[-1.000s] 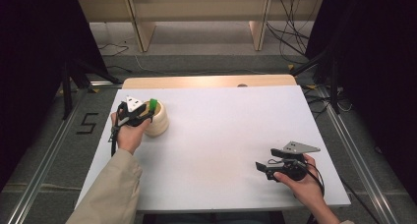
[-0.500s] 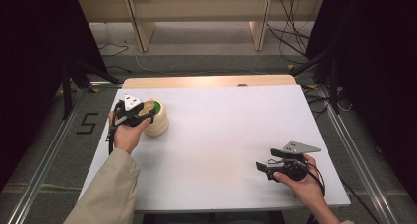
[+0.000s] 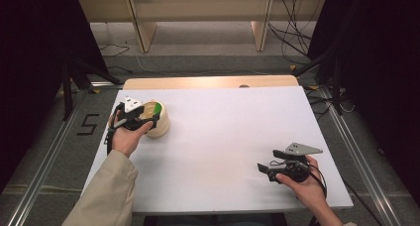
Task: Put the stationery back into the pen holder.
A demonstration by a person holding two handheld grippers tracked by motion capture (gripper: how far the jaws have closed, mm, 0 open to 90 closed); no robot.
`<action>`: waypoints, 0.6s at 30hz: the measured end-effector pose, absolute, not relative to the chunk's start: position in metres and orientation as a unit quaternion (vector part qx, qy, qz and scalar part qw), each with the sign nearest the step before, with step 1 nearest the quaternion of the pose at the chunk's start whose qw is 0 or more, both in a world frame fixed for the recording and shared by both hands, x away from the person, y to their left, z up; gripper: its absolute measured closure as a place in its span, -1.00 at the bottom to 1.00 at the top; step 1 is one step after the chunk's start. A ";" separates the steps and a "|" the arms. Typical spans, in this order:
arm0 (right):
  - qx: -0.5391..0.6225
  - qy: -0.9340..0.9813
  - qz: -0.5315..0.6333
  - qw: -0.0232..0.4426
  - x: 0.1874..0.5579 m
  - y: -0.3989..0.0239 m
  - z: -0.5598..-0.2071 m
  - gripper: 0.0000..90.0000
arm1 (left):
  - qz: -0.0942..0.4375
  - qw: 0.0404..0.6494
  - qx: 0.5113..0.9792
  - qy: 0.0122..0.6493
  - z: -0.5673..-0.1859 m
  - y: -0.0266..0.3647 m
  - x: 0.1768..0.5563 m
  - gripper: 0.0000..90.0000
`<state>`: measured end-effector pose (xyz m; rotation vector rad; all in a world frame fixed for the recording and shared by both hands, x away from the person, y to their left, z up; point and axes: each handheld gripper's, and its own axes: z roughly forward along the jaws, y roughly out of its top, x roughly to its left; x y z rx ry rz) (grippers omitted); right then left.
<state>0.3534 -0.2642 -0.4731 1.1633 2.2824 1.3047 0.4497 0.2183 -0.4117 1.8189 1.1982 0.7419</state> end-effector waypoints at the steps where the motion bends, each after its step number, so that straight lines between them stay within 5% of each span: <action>1: 0.401 0.787 0.450 0.133 0.353 -0.264 -0.473 -0.63 | 0.292 0.409 0.722 0.475 -0.411 0.218 0.449 -0.27; 18: 0.400 0.787 0.450 0.133 0.353 -0.264 -0.473 -0.63 | 0.281 0.411 0.733 0.463 -0.408 0.216 0.432 -0.32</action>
